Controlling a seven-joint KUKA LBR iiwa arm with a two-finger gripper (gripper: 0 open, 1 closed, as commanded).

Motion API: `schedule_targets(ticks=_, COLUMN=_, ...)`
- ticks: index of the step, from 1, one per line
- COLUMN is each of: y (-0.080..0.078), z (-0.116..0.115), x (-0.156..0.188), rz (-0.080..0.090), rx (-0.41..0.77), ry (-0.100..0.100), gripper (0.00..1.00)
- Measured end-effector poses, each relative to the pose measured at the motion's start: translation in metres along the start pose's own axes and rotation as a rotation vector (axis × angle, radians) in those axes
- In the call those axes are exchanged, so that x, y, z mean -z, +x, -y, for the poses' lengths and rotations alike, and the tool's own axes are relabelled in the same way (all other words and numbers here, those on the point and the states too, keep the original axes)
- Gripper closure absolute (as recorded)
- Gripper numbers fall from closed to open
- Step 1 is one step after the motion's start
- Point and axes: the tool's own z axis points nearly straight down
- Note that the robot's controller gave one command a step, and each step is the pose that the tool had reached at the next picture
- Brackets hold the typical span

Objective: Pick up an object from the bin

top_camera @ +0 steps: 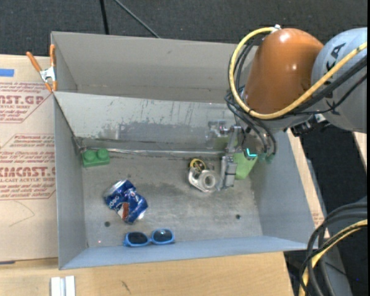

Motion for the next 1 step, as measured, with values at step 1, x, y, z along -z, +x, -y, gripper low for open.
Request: schedule_targets(ticks=1, y=0.0055, z=0.0142, x=-0.1050, rz=0.002, rx=-0.410, ry=-0.001, gripper=0.00)
